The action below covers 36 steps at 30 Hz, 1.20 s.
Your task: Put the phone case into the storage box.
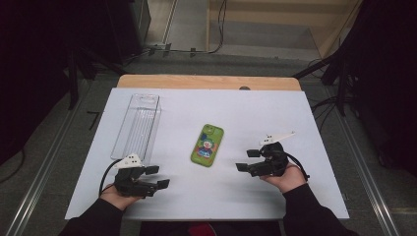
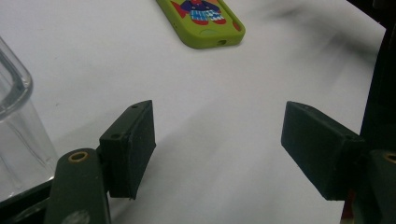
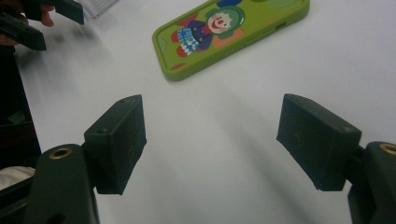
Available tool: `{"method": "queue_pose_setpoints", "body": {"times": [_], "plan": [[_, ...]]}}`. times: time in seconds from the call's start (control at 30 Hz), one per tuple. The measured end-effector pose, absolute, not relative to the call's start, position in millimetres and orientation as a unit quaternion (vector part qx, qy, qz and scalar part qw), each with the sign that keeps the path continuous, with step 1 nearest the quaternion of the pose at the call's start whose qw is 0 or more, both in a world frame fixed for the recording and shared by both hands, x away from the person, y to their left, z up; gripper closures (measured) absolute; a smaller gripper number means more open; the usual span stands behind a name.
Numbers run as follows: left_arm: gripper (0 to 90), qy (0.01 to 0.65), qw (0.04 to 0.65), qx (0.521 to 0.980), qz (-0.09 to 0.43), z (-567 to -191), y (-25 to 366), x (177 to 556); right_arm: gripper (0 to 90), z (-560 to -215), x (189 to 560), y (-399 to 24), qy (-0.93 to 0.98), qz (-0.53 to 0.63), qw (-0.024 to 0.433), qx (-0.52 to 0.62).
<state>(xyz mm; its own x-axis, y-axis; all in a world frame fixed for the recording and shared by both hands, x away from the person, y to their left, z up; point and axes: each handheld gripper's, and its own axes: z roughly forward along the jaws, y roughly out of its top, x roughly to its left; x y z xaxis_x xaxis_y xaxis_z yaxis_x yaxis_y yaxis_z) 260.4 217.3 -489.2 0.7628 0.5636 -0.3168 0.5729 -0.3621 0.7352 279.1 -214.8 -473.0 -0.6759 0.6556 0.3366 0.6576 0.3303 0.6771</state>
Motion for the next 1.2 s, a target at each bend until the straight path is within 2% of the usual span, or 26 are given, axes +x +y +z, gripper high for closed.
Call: {"method": "queue_pose_setpoints", "body": {"times": [1.2], "plan": [[26.5,0.344,0.45,0.824,-0.01,-488.8,218.7,260.3,21.9,-450.3,321.6,-162.8,-0.834,-0.41,0.009,-0.368]]}}
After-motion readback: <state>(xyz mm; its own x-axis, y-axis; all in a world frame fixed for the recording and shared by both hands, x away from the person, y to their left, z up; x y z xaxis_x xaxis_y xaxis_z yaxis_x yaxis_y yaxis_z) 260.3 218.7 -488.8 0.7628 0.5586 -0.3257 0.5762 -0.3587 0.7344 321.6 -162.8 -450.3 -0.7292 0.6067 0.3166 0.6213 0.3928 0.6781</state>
